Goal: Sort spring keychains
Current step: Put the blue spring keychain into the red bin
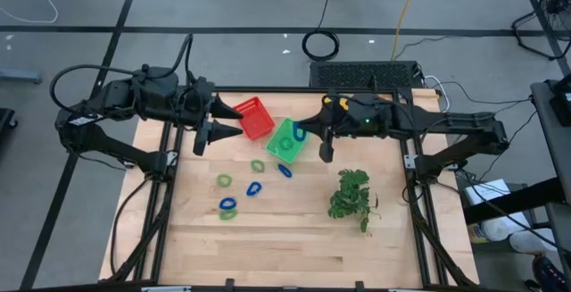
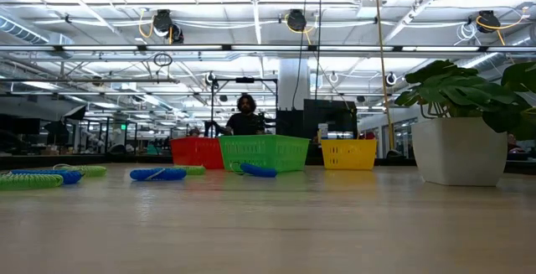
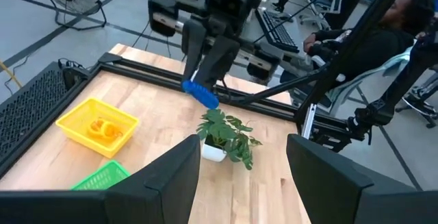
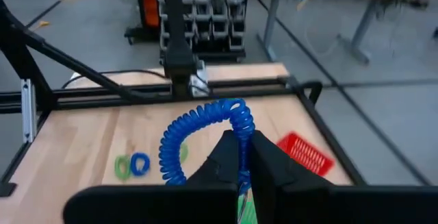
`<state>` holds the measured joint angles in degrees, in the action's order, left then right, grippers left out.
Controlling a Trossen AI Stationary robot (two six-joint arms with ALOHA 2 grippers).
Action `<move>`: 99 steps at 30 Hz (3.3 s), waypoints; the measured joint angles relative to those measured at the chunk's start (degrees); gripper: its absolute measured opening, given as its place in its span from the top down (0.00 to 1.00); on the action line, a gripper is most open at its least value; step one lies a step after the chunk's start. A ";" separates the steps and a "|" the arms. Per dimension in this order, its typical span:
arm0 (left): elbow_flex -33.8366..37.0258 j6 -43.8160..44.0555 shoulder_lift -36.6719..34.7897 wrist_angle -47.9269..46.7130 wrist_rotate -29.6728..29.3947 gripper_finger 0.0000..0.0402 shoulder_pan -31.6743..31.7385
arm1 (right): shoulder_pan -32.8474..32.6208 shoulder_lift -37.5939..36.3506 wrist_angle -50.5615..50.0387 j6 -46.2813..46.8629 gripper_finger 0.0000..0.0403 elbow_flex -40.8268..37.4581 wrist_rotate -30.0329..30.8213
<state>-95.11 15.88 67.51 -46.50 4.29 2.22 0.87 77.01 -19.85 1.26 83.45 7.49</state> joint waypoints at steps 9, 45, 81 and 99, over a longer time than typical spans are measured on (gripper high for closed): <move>0.00 6.16 0.00 0.11 -2.07 0.43 0.02 | -0.23 0.10 4.22 -7.88 1.00 1.36 0.01; 0.11 13.43 14.21 12.77 -1.40 0.43 0.00 | -1.76 2.98 14.47 -16.19 1.00 1.36 -0.07; 0.02 0.40 10.88 10.86 0.07 0.96 4.79 | -2.24 -1.49 6.87 -2.82 0.63 1.43 4.35; 0.00 -24.54 6.72 -5.60 0.15 0.96 13.89 | -4.40 -11.78 -9.90 12.04 0.58 -1.96 4.53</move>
<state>-95.11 -8.66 74.22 -52.10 4.44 16.11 -3.53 65.23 -29.75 13.31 81.49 12.02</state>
